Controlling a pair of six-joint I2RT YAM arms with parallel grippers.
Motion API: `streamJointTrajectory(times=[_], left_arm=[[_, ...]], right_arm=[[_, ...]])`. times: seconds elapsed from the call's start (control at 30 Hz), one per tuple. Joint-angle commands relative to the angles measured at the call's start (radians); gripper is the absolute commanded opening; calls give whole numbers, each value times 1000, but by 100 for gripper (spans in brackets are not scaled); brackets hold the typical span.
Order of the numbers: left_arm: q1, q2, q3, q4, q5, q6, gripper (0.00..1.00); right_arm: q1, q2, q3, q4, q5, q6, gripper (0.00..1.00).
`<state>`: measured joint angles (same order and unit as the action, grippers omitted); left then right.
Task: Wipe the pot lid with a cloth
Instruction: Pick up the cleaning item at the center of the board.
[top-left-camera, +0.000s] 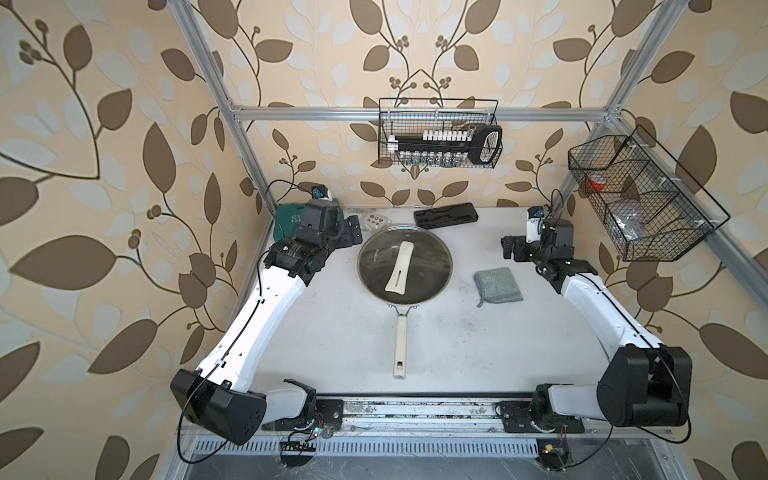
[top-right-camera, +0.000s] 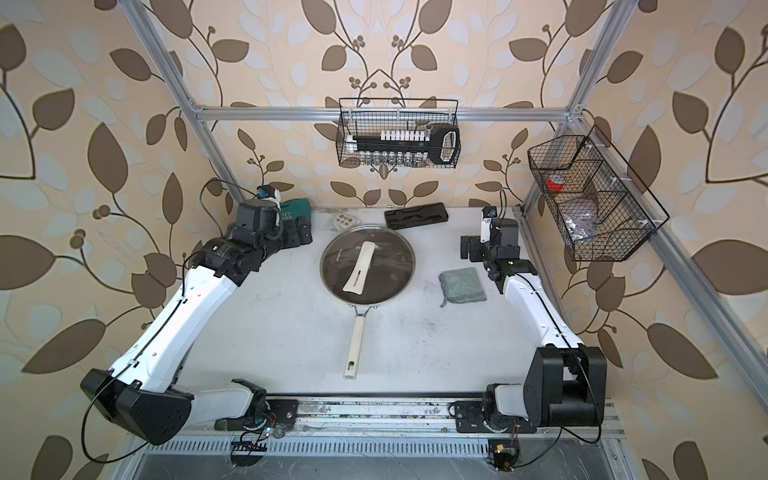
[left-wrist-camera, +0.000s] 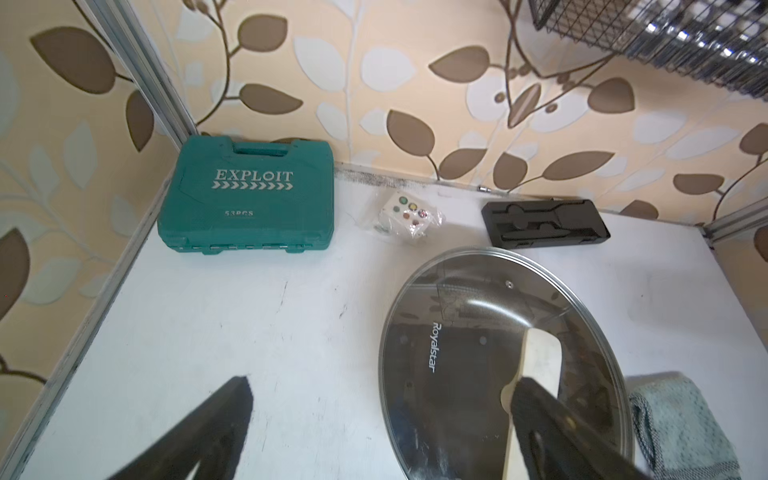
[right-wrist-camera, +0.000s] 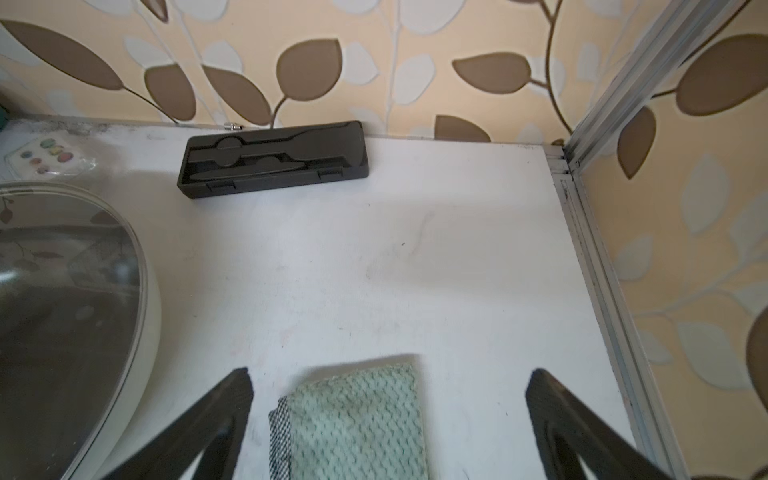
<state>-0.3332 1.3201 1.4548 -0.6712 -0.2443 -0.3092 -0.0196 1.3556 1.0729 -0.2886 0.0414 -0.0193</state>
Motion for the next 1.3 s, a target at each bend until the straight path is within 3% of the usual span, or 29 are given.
streamJointTrajectory(times=[0.0, 0.2, 0.4, 0.5, 0.97, 1.27], left_arm=[[-44, 103, 73, -140, -23, -27, 99], [-170, 334, 341, -312, -6, -31, 99], [-262, 555, 686, -538, 46, -17, 99], [-290, 621, 775, -587, 50, -18, 99], [-302, 713, 731, -539, 80, -28, 88], [-304, 757, 733, -536, 99, -19, 82]], right_arm=[[-2, 25, 79, -349, -3, -10, 99], [-6, 86, 174, -605, -41, -63, 99], [-8, 75, 163, -670, -61, -80, 99], [-9, 81, 148, -683, -90, -72, 99], [-8, 210, 136, -651, -139, -44, 99], [-9, 331, 158, -618, -149, -30, 94]])
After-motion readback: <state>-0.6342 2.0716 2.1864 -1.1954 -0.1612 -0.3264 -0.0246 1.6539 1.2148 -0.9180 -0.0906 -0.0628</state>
